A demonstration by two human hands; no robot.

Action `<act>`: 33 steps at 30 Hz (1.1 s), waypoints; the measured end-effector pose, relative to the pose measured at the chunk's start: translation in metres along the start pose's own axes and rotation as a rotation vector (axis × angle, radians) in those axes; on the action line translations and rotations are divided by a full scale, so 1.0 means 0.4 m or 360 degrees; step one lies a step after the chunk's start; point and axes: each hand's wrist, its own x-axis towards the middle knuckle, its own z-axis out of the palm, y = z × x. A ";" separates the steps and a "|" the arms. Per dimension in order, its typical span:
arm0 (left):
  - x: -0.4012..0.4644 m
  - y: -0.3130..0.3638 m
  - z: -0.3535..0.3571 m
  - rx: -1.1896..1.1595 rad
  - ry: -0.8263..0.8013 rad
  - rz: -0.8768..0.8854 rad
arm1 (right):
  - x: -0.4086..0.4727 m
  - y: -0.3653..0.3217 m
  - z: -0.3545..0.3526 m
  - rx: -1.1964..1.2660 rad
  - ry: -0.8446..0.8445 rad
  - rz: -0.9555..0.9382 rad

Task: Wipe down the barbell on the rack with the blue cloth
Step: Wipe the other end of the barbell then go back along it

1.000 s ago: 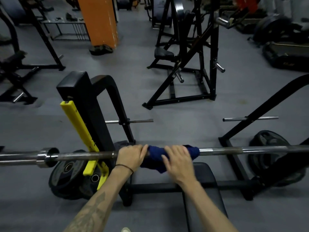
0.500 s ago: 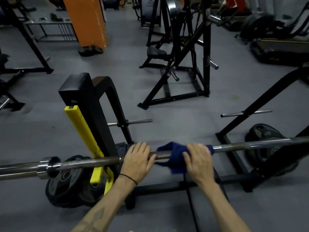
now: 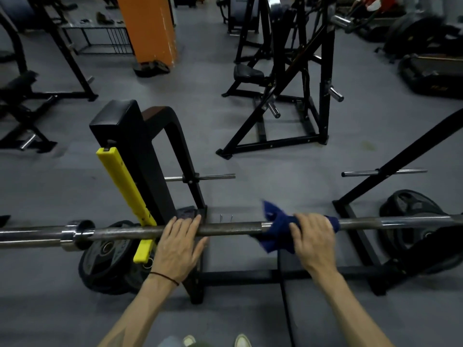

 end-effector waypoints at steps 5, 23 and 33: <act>0.060 0.003 0.012 0.0071 0.0004 -0.0112 | -0.001 -0.236 0.059 0.0135 0.0216 0.0590; 0.154 -0.047 -0.058 0.0013 -0.0644 0.0073 | -0.029 -0.472 0.117 0.0237 0.0090 0.0229; 0.033 -0.066 -0.002 -0.0162 -0.0052 0.0062 | -0.002 -0.284 0.092 0.0037 0.0235 0.0586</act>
